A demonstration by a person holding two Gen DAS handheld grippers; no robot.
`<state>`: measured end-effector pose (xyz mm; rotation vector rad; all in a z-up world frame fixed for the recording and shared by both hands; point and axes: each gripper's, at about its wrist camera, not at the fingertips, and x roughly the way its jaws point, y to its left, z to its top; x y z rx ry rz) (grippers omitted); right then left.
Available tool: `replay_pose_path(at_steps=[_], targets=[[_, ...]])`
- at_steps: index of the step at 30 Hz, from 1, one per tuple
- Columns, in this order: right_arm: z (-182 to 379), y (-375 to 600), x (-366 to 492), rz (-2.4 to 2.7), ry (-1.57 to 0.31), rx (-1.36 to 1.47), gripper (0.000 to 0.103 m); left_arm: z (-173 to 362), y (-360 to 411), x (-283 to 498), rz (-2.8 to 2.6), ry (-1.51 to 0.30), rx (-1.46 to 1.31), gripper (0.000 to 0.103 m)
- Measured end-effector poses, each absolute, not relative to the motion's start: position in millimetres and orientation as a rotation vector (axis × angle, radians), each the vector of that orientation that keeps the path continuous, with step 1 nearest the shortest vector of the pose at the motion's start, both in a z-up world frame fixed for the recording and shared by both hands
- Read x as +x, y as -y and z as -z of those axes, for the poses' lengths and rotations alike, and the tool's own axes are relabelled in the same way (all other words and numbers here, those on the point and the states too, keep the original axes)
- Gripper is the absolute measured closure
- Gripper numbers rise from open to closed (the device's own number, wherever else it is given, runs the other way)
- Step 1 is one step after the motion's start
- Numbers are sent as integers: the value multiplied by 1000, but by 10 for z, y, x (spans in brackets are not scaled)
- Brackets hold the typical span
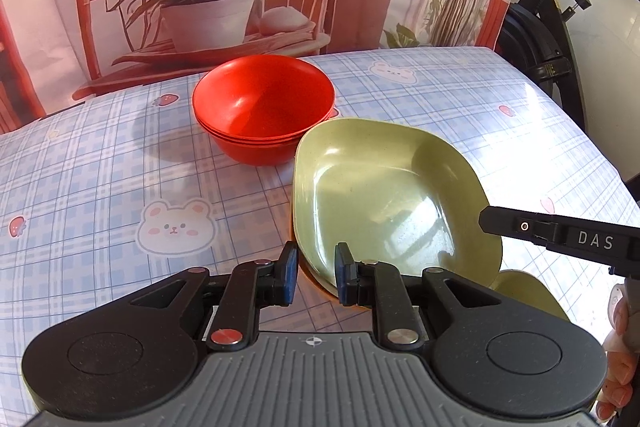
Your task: Organize plates and bowls
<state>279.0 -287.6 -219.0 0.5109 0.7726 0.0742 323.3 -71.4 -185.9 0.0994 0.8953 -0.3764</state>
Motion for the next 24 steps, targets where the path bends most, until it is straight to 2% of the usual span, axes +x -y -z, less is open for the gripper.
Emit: replay_pose_path(at_steps=[11,24], targets=[[2174,2862,2776,-64,-766,471,93,1822,635,3211,355,-859,74,82],[2283,2861,2801,-68,-802,491,94,2055,628,3284,377,-909,5,82]])
